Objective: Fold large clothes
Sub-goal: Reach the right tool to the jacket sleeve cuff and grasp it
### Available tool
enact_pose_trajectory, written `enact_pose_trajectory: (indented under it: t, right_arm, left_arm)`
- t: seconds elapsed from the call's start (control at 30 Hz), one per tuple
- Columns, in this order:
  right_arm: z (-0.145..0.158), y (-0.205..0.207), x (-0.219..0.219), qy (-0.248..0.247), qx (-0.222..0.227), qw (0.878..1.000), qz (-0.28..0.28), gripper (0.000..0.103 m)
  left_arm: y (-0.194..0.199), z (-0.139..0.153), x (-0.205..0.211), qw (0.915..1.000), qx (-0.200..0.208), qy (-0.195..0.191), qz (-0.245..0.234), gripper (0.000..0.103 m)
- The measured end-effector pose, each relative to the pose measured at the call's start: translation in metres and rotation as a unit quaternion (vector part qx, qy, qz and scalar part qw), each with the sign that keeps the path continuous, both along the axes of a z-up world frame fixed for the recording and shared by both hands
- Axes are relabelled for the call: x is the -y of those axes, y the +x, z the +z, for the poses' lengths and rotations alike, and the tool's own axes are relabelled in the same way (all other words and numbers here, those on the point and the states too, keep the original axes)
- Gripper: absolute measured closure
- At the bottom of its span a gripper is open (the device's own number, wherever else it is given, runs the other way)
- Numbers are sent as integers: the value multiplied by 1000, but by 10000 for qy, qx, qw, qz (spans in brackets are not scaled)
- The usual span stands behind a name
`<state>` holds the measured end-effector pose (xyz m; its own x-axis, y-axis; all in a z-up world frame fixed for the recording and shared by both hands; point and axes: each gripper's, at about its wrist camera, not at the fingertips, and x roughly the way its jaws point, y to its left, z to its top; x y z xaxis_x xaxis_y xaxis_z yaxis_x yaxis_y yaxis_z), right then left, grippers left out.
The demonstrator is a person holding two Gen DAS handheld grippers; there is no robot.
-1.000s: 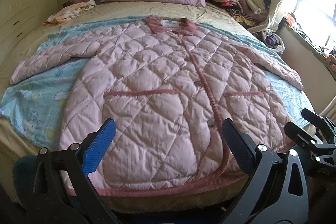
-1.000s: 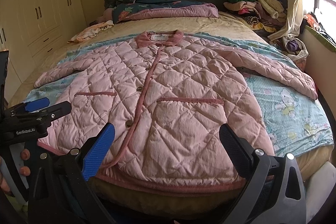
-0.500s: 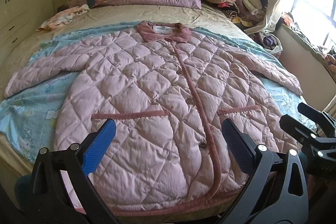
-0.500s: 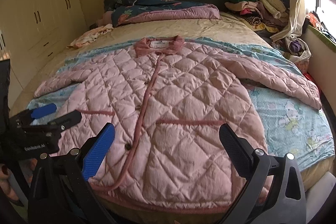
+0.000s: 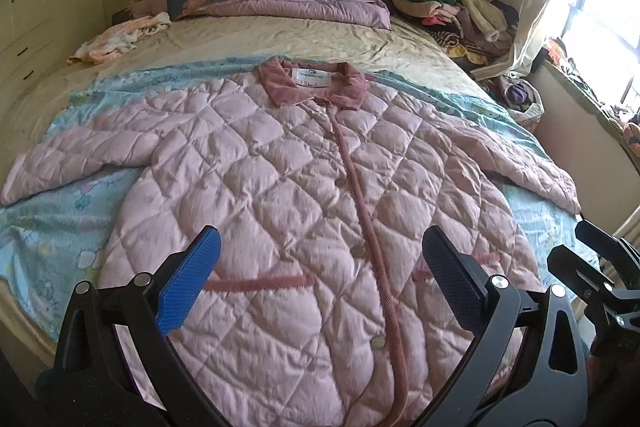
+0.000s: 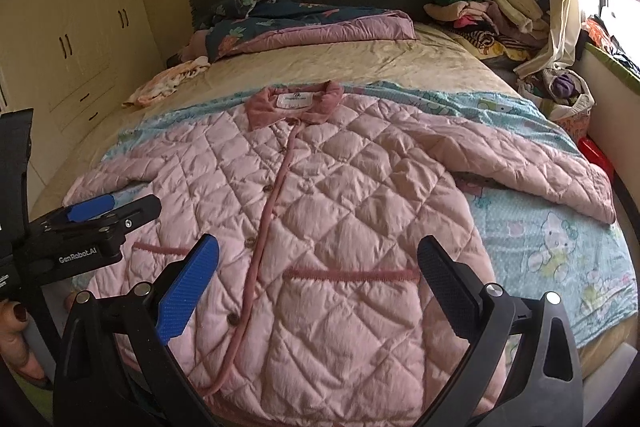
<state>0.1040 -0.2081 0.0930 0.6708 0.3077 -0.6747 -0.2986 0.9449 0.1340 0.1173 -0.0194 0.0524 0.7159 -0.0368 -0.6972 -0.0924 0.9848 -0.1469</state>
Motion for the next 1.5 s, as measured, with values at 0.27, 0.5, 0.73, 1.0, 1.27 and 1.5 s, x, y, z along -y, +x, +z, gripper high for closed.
enact_pose_trajectory:
  t: [0.27, 0.5, 0.73, 1.0, 1.27, 1.5]
  right_arm:
    - [20, 30, 0, 81, 49, 10000, -32, 4]
    - [36, 61, 3, 148, 87, 9998, -123, 4]
    - [49, 104, 20, 170, 86, 9987, -479, 4]
    - [51, 138, 61, 338, 60, 9951, -924, 4]
    - [29, 159, 118, 486, -129, 9885, -1428, 4]
    - [-1, 175, 170, 584, -377, 9796, -1886, 4]
  left_arm:
    - [28, 19, 4, 10000, 98, 5, -15, 8]
    - [56, 28, 2, 10000, 17, 6, 51, 8]
    - [83, 39, 2, 9999, -1, 131, 97, 8]
    - [116, 44, 17, 9999, -1, 162, 52, 8]
    - [146, 30, 45, 9997, -196, 133, -11, 8]
    - [168, 13, 66, 9994, -337, 45, -51, 8]
